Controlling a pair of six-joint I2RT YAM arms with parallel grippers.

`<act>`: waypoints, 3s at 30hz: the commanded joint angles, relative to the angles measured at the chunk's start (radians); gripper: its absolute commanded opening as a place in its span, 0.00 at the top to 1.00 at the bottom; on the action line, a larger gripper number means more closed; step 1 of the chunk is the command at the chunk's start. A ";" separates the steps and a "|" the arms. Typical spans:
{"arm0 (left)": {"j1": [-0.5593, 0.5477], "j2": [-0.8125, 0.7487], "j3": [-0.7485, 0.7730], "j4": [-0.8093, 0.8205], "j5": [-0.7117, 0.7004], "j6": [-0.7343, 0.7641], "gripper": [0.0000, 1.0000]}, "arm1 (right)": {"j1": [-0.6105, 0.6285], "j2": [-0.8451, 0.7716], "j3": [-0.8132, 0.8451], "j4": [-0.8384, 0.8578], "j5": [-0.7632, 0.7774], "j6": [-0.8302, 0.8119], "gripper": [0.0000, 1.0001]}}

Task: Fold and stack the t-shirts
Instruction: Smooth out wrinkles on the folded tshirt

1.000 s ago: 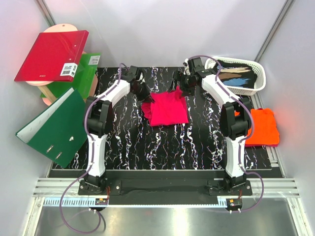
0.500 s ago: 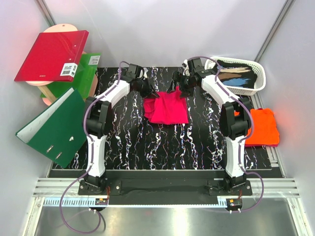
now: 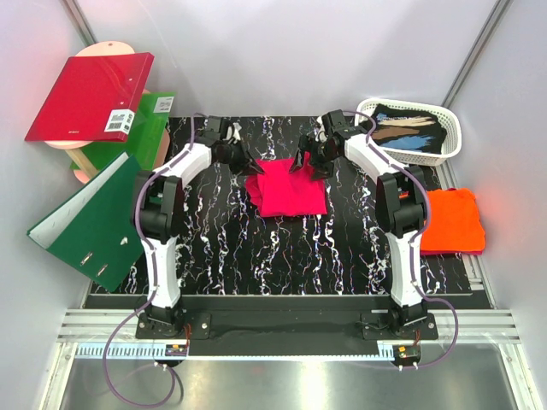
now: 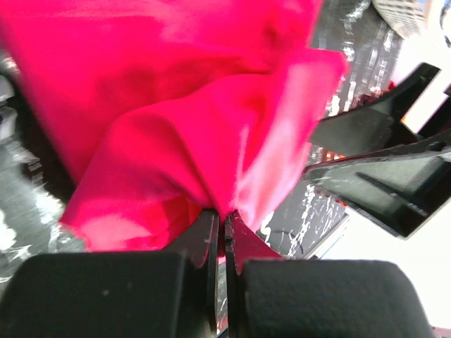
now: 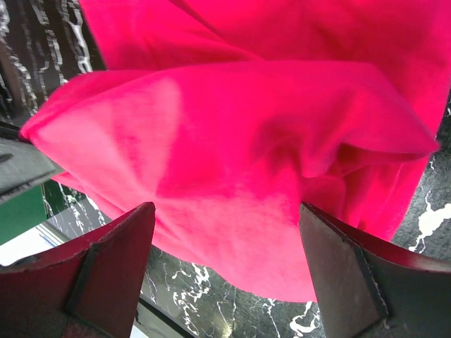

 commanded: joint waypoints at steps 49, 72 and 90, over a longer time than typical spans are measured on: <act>0.013 0.086 -0.010 0.249 0.234 -0.232 1.00 | -0.085 0.201 -0.137 1.249 -0.745 0.989 1.00; 0.021 0.274 0.292 -0.143 -0.056 -0.060 1.00 | -0.118 0.227 0.094 0.147 -0.116 0.291 1.00; 0.038 0.150 0.347 -0.229 -0.151 0.055 0.92 | -0.120 0.067 0.184 0.110 0.199 0.126 1.00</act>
